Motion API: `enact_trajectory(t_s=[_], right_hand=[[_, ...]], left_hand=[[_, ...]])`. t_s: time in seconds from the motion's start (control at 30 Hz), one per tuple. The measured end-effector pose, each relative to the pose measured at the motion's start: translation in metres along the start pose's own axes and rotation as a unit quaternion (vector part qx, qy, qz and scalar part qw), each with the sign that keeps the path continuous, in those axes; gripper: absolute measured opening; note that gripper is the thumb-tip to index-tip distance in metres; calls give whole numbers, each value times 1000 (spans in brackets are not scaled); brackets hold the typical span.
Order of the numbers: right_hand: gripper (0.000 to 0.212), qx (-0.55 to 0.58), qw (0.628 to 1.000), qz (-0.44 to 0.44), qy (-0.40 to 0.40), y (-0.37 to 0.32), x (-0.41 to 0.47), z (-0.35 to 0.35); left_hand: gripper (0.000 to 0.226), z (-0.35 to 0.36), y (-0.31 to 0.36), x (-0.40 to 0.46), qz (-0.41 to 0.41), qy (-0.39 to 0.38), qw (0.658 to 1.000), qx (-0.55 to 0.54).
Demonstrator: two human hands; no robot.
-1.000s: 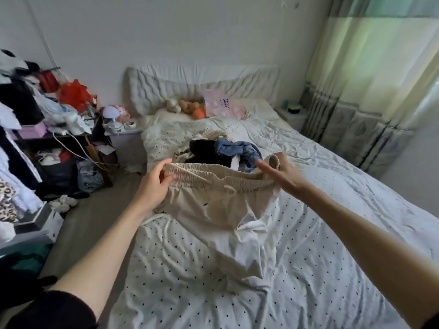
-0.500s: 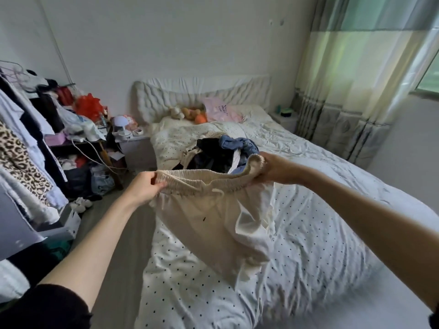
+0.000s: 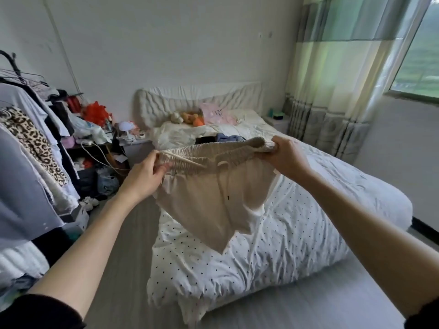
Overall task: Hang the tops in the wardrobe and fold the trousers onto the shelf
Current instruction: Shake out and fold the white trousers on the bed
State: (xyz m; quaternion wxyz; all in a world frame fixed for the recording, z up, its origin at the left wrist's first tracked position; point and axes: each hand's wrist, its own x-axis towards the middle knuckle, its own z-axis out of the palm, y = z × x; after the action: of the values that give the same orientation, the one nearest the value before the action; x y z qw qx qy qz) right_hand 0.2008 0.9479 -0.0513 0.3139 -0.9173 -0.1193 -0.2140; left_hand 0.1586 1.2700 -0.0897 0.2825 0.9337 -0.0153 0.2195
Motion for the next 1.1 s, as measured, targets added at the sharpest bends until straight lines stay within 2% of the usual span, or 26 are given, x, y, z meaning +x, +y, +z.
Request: enact_trajectory(t_s=[0.1, 0.3, 0.37, 0.43, 0.53, 0.67, 0.73, 0.8, 0.93, 1.0, 1.1], right_hand=[[36, -43, 999, 3, 11, -9, -26, -21], [37, -116, 980, -6, 159, -57, -13, -103], [37, -136, 962, -26, 235, -79, 0, -138], [46, -154, 936, -55, 311, -104, 14, -172], [50, -162, 912, -70, 371, -142, 30, -216], [51, -165, 894, -69, 411, -176, 37, -247], [53, -150, 896, -76, 410, -186, 39, -252], [52, -129, 912, -73, 382, -187, 44, -250], [38, -54, 975, -20, 216, -164, 55, -225], [29, -16, 991, 13, 129, -148, 59, -203], [26, 25, 992, 36, 120, -128, 64, -180]], left_hand=[[32, -16, 22, -17, 39, 10, 999, 14], [33, -76, 99, 13, 149, 115, 982, -29], [31, -105, 127, 30, 164, 146, 974, -53], [31, -137, 152, 44, 177, 192, 962, -77], [28, -183, 184, 60, 195, 253, 942, -99], [28, -232, 208, 66, 231, 303, 919, -101], [29, -248, 212, 67, 240, 323, 911, -91], [26, -256, 208, 69, 232, 316, 917, -69], [23, -239, 178, 70, 192, 239, 951, -37], [23, -221, 157, 69, 170, 209, 963, -25], [25, -202, 136, 69, 153, 182, 971, -19]])
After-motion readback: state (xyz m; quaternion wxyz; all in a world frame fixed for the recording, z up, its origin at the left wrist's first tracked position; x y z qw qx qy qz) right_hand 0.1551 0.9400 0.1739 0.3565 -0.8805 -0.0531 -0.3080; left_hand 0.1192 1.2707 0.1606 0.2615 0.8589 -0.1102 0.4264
